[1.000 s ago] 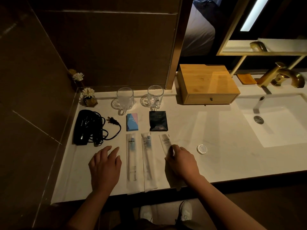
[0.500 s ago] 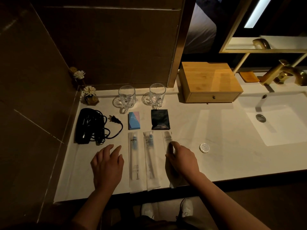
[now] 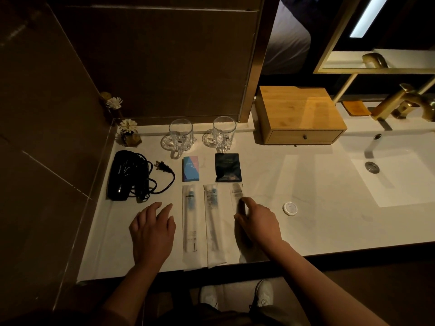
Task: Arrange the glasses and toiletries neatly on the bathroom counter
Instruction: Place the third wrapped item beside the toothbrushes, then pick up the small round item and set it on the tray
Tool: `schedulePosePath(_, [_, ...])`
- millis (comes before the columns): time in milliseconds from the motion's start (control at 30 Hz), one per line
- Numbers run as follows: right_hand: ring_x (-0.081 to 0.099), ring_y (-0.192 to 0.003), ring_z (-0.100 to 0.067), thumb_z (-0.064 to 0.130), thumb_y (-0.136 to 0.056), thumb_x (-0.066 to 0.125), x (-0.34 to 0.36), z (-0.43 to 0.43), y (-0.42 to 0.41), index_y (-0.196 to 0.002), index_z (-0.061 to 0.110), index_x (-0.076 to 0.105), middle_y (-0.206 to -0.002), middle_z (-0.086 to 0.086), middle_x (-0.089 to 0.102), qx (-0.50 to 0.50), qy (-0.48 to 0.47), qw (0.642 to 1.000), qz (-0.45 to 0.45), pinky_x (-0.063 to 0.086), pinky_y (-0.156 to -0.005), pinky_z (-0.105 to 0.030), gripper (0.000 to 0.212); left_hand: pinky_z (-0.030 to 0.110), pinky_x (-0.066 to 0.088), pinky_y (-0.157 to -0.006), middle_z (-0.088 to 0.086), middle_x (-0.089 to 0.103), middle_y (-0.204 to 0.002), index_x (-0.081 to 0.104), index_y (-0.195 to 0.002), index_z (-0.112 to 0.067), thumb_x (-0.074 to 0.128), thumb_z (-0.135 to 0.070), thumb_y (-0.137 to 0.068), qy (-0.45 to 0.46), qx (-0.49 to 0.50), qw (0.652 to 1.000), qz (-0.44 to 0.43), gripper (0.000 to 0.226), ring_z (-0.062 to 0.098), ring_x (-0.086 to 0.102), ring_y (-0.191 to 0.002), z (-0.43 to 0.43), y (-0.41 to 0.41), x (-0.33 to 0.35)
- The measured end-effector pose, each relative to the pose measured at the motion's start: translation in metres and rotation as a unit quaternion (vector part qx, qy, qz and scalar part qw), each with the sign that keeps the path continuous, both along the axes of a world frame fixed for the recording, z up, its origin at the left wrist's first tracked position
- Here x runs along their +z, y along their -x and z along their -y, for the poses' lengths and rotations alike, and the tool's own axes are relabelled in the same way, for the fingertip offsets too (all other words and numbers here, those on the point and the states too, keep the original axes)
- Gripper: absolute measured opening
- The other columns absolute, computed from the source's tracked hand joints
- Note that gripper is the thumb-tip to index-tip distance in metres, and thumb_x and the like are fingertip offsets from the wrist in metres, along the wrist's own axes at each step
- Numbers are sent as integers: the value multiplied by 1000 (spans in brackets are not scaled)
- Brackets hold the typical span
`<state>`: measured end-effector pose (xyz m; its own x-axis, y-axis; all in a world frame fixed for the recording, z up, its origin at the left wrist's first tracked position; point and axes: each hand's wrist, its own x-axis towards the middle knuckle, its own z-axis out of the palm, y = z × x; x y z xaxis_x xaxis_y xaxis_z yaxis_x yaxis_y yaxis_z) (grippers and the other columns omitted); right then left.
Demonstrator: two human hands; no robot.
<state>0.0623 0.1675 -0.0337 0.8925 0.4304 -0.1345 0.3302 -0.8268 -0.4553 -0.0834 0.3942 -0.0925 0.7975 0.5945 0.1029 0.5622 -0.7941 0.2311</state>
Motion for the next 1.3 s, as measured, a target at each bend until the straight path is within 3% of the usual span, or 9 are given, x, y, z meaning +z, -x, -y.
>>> schedulePosePath(200, [66,-94,-30,39,-91,60,-2,2,0,-133,24,49,-108,-7,71,-2,-2,1000,-3,43,-69,-32,46,48,35,-103,5,56,-134,58,-130,-26,35,-40,-91,2,0,1000,10,47,27,47,-123,0,0,0])
schedulePosePath(300, [67,-90,-30,43,-89,61,-3,3,0,-132,26,48,-106,-6,71,-14,-8,1000,-17,49,-71,-35,48,48,35,-104,4,56,-135,57,-130,-26,34,-40,-92,2,2,1000,5,47,27,46,-124,0,0,-1])
schedulePosePath(467, [65,-81,-28,43,-89,60,-5,7,2,-120,25,54,-93,-3,71,-33,-33,998,-30,49,-66,-34,37,48,35,-104,4,55,-136,57,-131,-26,35,-40,-92,3,1,1000,0,47,27,46,-125,0,0,-1])
schedulePosePath(733, [67,-83,-29,41,-89,58,-6,10,0,-120,26,53,-93,-3,73,-41,-49,997,-46,55,-72,-40,35,48,36,-102,4,56,-135,58,-130,-26,38,-39,-92,5,-4,1000,10,45,27,47,-123,0,0,-2])
schedulePosePath(900, [68,-86,-21,39,-90,61,0,23,-1,-124,26,60,-91,1,75,-37,-75,995,-46,52,-75,-34,36,50,33,-105,2,58,-134,63,-125,-25,58,-29,-93,90,17,995,47,32,27,47,-126,-4,-1,-1])
schedulePosePath(1033, [68,-82,-12,37,-91,61,10,56,-7,-114,23,69,-95,3,74,-63,-80,995,-12,54,-76,-29,28,51,44,-101,-3,61,-126,63,-119,-33,53,-36,-94,196,33,975,100,27,22,53,-117,-5,-7,16])
schedulePosePath(1133, [64,-79,-11,32,-91,64,13,86,-18,-113,20,70,-98,2,69,-93,-61,994,21,50,-71,-25,27,49,52,-90,-15,56,-122,57,-119,-40,37,-53,-89,191,-19,976,104,38,15,56,-111,12,-21,38])
schedulePosePath(1300, [66,-95,-25,40,-84,70,12,112,-40,-127,21,61,-114,-4,59,-103,-11,994,29,53,-73,-34,48,44,49,-91,-12,55,-125,57,-121,-38,35,-52,-89,160,-164,971,71,41,16,51,-114,70,-73,57])
